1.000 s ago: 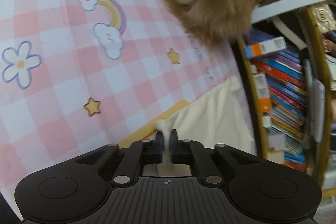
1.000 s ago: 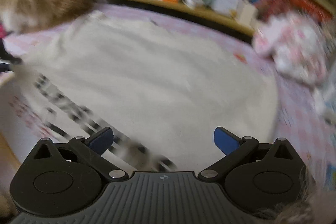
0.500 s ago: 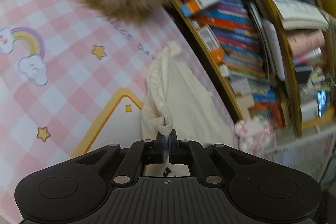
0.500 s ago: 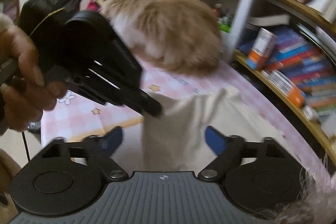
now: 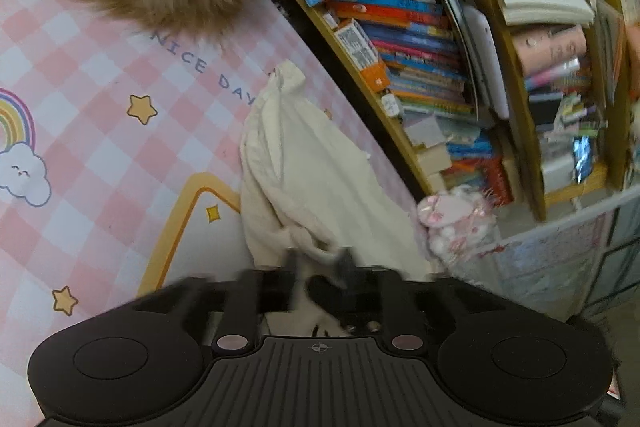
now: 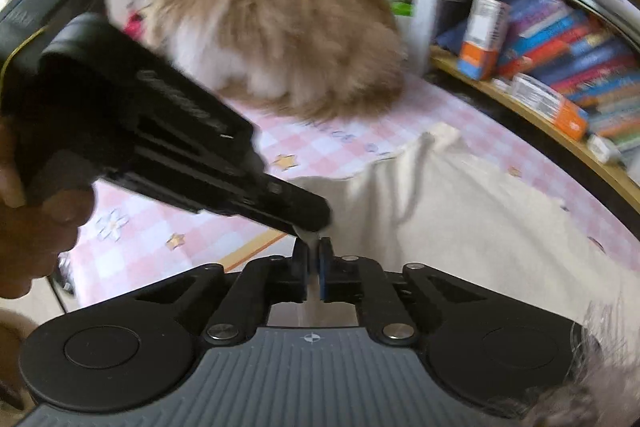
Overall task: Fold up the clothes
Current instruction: 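Raise the folded shirt with the left gripper while the right gripper pins the printed shirt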
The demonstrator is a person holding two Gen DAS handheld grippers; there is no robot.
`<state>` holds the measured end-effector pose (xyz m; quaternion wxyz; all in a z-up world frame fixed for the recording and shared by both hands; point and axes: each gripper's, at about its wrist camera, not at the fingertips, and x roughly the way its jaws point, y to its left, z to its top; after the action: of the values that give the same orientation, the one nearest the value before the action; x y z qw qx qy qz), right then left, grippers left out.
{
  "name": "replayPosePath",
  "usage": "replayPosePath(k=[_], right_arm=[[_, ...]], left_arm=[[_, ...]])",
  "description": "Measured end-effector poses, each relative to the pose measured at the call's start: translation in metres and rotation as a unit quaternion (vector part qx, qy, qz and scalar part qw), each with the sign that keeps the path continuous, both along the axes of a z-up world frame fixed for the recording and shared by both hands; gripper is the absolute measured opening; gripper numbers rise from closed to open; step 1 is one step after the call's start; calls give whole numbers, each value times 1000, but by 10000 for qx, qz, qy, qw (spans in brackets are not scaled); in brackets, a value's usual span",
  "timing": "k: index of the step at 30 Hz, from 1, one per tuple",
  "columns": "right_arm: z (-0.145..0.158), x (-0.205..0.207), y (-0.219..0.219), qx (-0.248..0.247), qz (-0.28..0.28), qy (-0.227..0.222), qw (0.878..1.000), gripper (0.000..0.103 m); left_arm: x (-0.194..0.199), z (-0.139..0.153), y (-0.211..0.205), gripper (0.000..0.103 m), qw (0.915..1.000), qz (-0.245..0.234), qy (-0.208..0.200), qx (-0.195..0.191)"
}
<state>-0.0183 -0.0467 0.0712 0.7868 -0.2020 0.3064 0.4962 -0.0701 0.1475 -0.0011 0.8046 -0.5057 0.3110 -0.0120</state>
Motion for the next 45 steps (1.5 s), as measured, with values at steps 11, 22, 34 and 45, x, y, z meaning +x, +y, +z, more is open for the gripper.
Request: replayPosePath(k=[11,22,34,45], right_arm=[[14,23,-31,592,-1233,508,9893,3],[4,-4,-10,350,-630,922,9931,6],[10,27,-49,531,-1468,1324,9788,74],[9,100,-65,-432,-2939,951,9501,100]], left_arm=[[1,-64,29,93,9816,371,-13,-1871],[21,-87,17,94,9700,110,-200,-2420],[26,-79,13,76,9826,-191,157,-1842],[25,-75,6,7,9952,-341,384,-830]])
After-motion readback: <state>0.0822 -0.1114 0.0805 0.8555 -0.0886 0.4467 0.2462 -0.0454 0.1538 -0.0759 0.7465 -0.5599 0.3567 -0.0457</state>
